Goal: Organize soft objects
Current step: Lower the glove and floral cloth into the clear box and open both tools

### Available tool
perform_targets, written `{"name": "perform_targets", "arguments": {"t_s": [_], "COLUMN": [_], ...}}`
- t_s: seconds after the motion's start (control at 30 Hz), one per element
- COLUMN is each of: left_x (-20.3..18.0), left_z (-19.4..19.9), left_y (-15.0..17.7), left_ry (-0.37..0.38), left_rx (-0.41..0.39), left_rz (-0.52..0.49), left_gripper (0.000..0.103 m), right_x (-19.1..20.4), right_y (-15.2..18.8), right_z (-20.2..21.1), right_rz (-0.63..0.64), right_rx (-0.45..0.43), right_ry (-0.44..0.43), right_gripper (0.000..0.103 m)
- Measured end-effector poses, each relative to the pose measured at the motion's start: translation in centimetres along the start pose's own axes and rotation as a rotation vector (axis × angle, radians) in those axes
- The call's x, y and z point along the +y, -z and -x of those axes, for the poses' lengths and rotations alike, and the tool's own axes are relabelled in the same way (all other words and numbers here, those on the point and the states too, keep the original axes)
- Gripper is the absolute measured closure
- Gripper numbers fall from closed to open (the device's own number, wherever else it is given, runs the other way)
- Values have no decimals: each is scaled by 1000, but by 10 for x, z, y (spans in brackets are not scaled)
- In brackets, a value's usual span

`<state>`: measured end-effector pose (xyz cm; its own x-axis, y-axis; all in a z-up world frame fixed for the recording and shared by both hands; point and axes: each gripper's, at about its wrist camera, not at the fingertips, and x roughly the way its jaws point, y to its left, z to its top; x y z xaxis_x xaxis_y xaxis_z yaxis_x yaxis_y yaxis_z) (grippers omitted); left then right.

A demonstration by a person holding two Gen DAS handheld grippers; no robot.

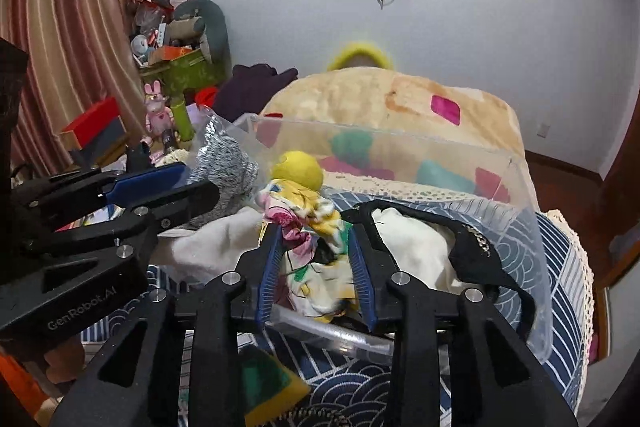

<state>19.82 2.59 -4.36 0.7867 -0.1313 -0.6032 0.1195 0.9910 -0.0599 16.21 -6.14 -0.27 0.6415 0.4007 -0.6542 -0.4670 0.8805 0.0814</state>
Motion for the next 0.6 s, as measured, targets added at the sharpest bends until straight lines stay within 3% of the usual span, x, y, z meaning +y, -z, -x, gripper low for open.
{"name": "perform_targets", "arguments": {"t_s": [0.07, 0.17, 0.3, 0.37, 0.47, 0.6], "left_x": [-1, 0, -2, -5, -11, -22], "left_z": [6, 17, 36, 45, 59, 68], "left_y": [0, 0, 2, 5, 13, 26], "left_ry": [5, 22, 16, 4, -8, -27], "left_rx": [-5, -18, -53, -65, -85, -85], "left_rz": [-4, 14, 11, 0, -12, -36], "left_gripper": [62, 53, 40, 25, 13, 5], "right_x": [-2, -3, -6, -8, -12, -14], "right_y": [-1, 3, 9, 12, 19, 33], "right_z": [5, 25, 50, 59, 73, 81], "right_rz": [-1, -9, 4, 6, 9, 29], "right_rx": [-17, -78, -131, -150, -181, -180], "right_ry": [5, 37, 67, 77, 97, 124], "right_gripper": [66, 51, 49, 41, 35, 35]}}
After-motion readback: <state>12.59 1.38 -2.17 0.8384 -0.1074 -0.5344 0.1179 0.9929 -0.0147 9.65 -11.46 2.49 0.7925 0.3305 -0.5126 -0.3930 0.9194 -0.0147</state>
